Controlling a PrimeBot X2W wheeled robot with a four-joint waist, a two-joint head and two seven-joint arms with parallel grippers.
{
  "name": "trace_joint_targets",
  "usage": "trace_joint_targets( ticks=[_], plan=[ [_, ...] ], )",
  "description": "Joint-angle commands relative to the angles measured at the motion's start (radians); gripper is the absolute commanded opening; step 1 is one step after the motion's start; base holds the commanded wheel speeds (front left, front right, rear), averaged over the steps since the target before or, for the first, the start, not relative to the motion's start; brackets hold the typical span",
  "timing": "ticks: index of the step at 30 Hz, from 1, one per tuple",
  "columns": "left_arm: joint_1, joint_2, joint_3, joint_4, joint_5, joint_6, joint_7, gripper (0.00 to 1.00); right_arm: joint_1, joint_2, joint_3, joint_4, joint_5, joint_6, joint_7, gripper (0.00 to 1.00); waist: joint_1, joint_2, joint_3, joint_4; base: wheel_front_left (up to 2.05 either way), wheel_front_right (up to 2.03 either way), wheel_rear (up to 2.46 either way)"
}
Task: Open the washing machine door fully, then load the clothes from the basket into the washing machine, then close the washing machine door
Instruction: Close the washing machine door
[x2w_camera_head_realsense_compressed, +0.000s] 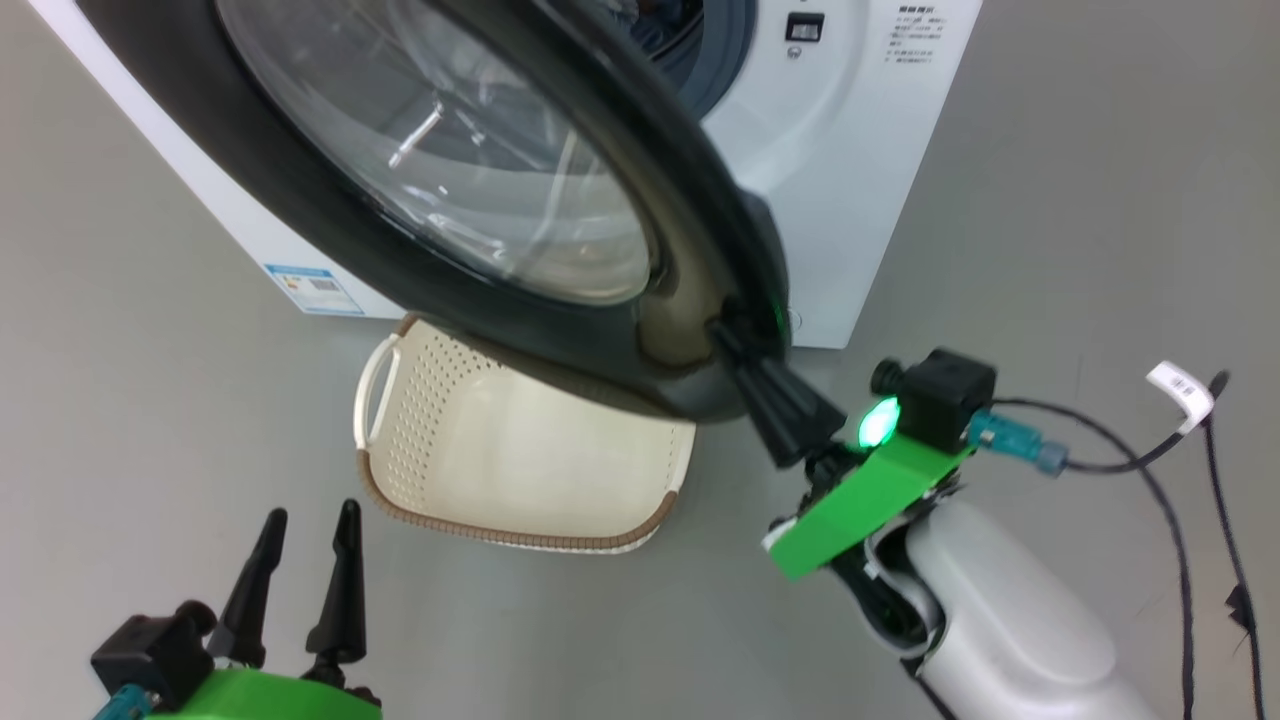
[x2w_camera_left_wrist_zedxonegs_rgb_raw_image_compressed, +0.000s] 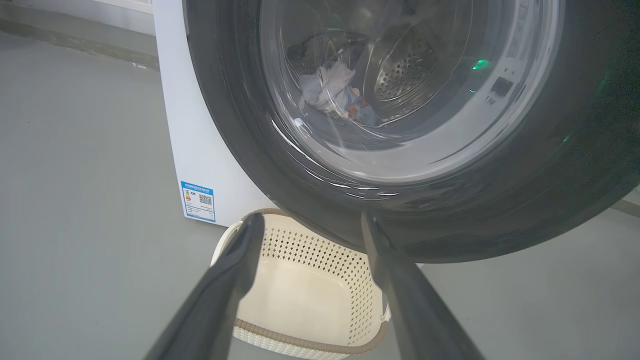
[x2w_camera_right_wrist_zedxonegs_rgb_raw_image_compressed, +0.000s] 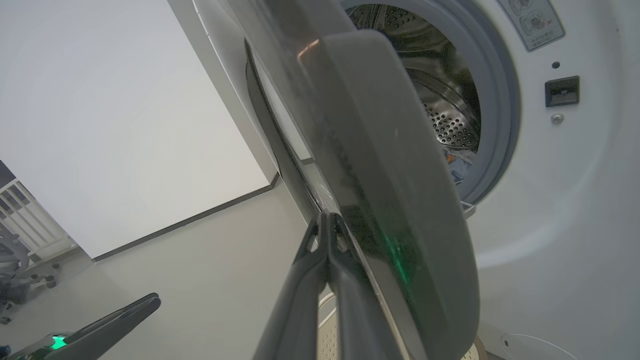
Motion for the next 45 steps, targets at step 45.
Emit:
trace_joint_targets(
  ticks=[45],
  plan=[
    [-0.233, 0.008, -0.061, -0.052, -0.009, -0.002, -0.007, 1.00, -0.452, 0.025, -0.343, 0.143, -0.067, 0.001, -0.005, 0.00, 0.0000, 0.0000, 0.236, 0.091, 0.00, 0.00, 0.00]
  ],
)
